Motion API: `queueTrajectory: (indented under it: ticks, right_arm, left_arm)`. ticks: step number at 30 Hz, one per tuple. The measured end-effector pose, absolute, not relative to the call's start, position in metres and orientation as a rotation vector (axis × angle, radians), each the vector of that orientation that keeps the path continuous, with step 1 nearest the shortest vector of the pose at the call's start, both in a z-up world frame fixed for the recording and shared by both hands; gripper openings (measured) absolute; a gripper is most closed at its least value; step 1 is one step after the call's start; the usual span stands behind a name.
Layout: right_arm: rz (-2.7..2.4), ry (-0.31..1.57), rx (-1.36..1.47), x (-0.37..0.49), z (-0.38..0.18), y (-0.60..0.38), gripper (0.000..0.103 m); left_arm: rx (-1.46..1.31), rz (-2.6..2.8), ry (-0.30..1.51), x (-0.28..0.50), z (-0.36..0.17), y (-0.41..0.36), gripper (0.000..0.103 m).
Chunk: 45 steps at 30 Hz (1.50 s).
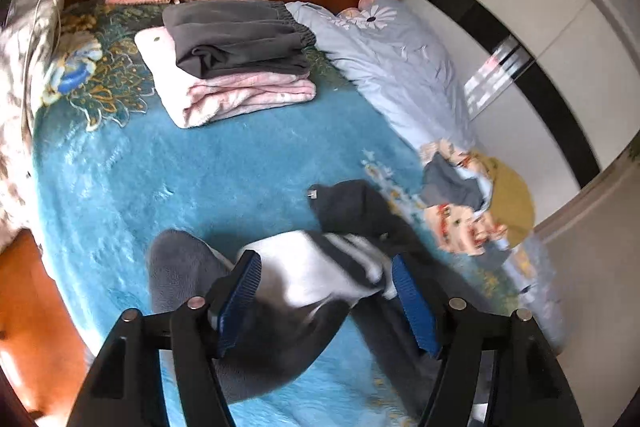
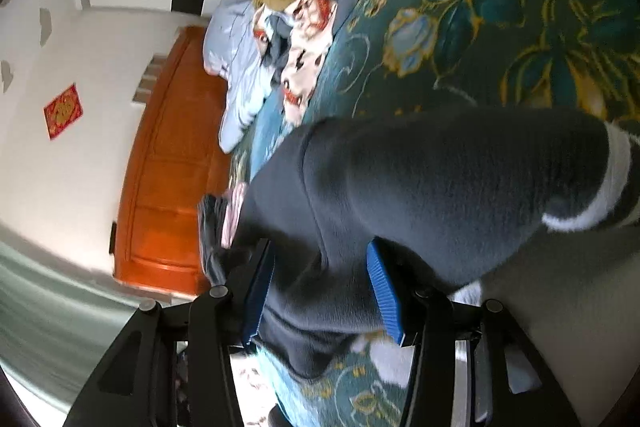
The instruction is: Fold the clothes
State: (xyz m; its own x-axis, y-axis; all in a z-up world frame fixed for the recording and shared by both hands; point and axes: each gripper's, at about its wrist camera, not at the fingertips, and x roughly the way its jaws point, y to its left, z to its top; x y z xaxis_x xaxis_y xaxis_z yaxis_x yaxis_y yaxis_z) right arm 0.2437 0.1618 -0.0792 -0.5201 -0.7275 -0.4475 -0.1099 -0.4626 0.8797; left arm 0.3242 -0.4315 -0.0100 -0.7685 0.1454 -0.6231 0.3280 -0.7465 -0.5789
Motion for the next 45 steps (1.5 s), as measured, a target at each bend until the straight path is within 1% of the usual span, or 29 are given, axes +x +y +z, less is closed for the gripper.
queueTrajectory:
  ticks: [5,12,13,15,18,19,21,23,26,28,29,30,31,32,33,36,39,41,45]
  right_arm:
    - [-2.07,-1.362,1.185,0.237,-0.078,0.167,0.05]
    - [-2.139,-1.336,1.138,0.24,-0.065,0.183,0.05]
    - [-2.141,-1.34,1.132,0.24,-0.064,0.185,0.05]
    - [-2.141,-1.35,1.121,0.241,-0.063,0.19,0.05]
    - [-2.141,-1.329,1.122,0.241,-0.063,0.191,0.05]
    - [-2.141,-1.321,1.124,0.241,-0.063,0.191,0.05]
    - [-2.139,-1.32,1.12,0.24,-0.064,0.191,0.05]
    - [-2.125,-1.348,1.114,0.238,-0.067,0.193,0.05]
    - [-2.13,-1.365,1.109,0.236,-0.068,0.196,0.05]
    - [-2.15,-1.343,1.105,0.235,-0.066,0.197,0.05]
    - [-2.161,-1.33,1.103,0.234,-0.065,0.197,0.047]
    - [-2.168,-1.317,1.102,0.234,-0.064,0.197,0.038]
    - [-2.175,-1.306,1.106,0.233,-0.063,0.196,0.032]
    - [-2.177,-1.3,1.111,0.233,-0.062,0.196,0.023]
    - [-2.17,-1.302,1.108,0.233,-0.062,0.196,0.018]
    - [-2.146,-1.304,1.088,0.232,-0.057,0.197,0.009]
    - [-2.12,-1.3,1.03,0.232,-0.044,0.196,0.006]
    - [-2.096,-1.29,0.906,0.233,-0.025,0.196,0.005]
    - [-2.065,-1.219,0.694,0.235,0.022,0.195,0.003]
  left_arm:
    - [1.114,-2.712,1.231,0.308,-0.007,-0.404,0.072]
    - [1.323,-2.689,1.49,0.26,-0.018,-0.349,0.072]
    - [1.335,-2.682,1.504,0.253,-0.019,-0.343,0.072]
    - [1.375,-2.669,1.499,0.238,-0.02,-0.329,0.072]
    - [1.473,-2.662,1.438,0.217,-0.019,-0.304,0.072]
    - [1.52,-2.663,1.362,0.209,-0.019,-0.294,0.072]
    - [1.6,-2.603,1.294,0.195,-0.028,-0.283,0.072]
    - [1.654,-2.511,1.301,0.186,-0.043,-0.28,0.072]
    - [1.66,-2.451,1.32,0.185,-0.057,-0.281,0.072]
    - [1.645,-2.436,1.328,0.186,-0.062,-0.284,0.069]
    - [1.637,-2.428,1.332,0.187,-0.064,-0.285,0.055]
    - [1.632,-2.414,1.343,0.19,-0.067,-0.289,0.042]
    - [1.627,-2.401,1.354,0.193,-0.069,-0.293,0.014]
    - [1.622,-2.387,1.364,0.196,-0.072,-0.297,0.008]
    - [1.616,-2.375,1.375,0.2,-0.074,-0.301,0.007]
    - [1.56,-2.445,1.433,0.21,-0.065,-0.306,0.007]
    - [1.473,-2.553,1.476,0.219,-0.044,-0.31,0.006]
    - [1.391,-2.645,1.493,0.225,-0.022,-0.311,0.006]
    - [1.245,-2.826,1.432,0.236,0.031,-0.309,0.006]
